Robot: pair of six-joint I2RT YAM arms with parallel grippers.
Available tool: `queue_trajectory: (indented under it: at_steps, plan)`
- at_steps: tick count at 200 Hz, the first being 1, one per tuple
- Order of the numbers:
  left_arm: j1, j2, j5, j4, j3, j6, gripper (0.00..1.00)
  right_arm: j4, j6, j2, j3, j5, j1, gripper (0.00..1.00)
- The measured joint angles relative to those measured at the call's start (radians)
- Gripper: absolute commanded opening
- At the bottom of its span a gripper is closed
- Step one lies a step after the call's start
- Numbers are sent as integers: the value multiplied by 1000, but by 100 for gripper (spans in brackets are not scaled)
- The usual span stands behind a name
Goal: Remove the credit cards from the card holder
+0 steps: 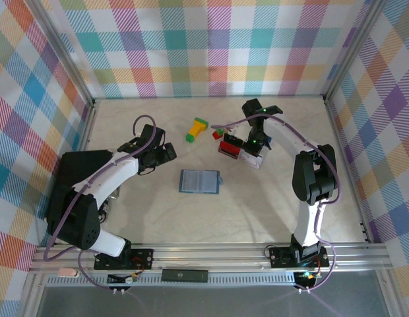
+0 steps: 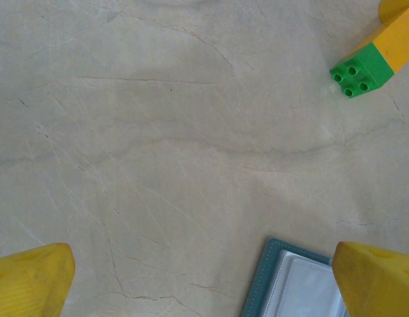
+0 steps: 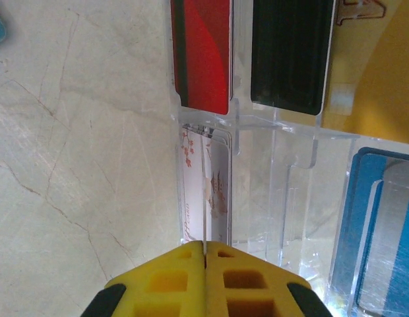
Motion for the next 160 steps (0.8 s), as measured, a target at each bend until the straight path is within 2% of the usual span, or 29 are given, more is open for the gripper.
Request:
queue_trajectory:
  at_steps: [83, 97, 133, 160]
  plan:
    - [0, 4, 0, -1, 2, 0, 100, 1, 0, 48, 0, -23, -13, 0]
    - [0, 9, 0, -1, 2, 0, 100, 2, 0, 57, 0, -32, -13, 3]
    - [0, 13, -1, -1, 2, 0, 100, 9, 14, 81, 1, -38, -16, 20]
    - [0, 13, -1, -1, 2, 0, 100, 10, 35, 82, 15, -38, -21, 26]
